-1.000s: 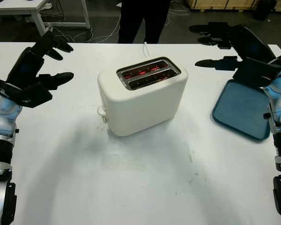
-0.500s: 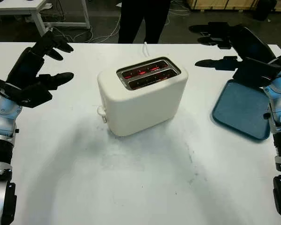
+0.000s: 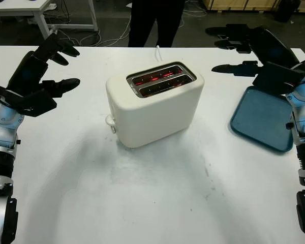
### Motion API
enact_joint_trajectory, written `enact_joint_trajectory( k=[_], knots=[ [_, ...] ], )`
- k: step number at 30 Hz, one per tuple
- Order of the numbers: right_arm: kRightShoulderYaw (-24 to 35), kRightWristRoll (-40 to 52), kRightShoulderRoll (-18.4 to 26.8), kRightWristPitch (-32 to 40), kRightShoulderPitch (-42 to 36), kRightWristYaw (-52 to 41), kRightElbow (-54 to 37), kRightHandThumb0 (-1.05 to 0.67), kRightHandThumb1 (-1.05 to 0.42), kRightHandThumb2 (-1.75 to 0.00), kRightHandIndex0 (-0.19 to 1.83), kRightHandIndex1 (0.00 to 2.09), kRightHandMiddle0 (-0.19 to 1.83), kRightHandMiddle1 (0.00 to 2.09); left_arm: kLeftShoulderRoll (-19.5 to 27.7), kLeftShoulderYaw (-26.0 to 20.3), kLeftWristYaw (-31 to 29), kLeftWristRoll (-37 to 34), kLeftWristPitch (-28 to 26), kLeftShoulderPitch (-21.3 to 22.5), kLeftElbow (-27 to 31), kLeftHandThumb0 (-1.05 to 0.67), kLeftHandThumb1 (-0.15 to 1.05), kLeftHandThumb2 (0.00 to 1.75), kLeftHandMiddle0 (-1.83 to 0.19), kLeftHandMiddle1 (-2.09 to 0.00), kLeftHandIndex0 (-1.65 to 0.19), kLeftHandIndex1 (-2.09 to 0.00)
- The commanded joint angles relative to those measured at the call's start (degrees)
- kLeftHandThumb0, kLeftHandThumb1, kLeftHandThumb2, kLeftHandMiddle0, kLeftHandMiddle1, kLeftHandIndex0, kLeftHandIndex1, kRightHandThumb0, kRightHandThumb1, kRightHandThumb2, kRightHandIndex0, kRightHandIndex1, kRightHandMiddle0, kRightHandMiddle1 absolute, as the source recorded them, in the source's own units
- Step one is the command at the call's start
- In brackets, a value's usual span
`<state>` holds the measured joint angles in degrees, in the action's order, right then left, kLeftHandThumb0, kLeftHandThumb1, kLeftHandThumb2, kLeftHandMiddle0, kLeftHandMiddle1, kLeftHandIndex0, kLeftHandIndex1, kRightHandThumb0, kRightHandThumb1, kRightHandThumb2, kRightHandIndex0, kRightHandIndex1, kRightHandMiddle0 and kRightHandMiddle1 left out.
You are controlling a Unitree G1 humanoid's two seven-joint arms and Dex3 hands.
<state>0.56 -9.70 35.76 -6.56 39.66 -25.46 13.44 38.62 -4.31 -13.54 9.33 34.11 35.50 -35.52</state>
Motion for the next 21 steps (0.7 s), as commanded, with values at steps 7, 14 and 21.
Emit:
enact_joint_trajectory(
  k=[7,14,21],
  knots=[
    [-0.1,0.4,-0.4,-2.1,0.0,0.4,0.7,-0.37,-0.85,0.0,0.55,0.01,0.52,0.01,-0.6,-0.4,0.5,-0.6,-0.7,-1.0,0.7,-1.05,0.92,0.45,0.0,-1.54,0.0,-1.36],
    [0.3,1.4,-0.9,-2.4,-0.2,0.2,1.1,-0.36,-0.85,0.0,0.56,0.01,0.52,0.0,-0.5,-0.4,0.7,-0.3,-0.1,-0.9,0.3,-1.05,0.92,0.45,0.0,-1.55,0.0,-1.36],
    [1.0,4.6,-1.7,-2.7,-1.1,-0.9,2.0,-0.29,-0.85,0.0,0.48,0.0,0.46,0.0,-1.4,-1.3,-0.2,-2.3,-2.0,-1.3,1.9,-1.05,0.92,0.41,0.0,-1.54,0.0,-1.37]
  ],
)
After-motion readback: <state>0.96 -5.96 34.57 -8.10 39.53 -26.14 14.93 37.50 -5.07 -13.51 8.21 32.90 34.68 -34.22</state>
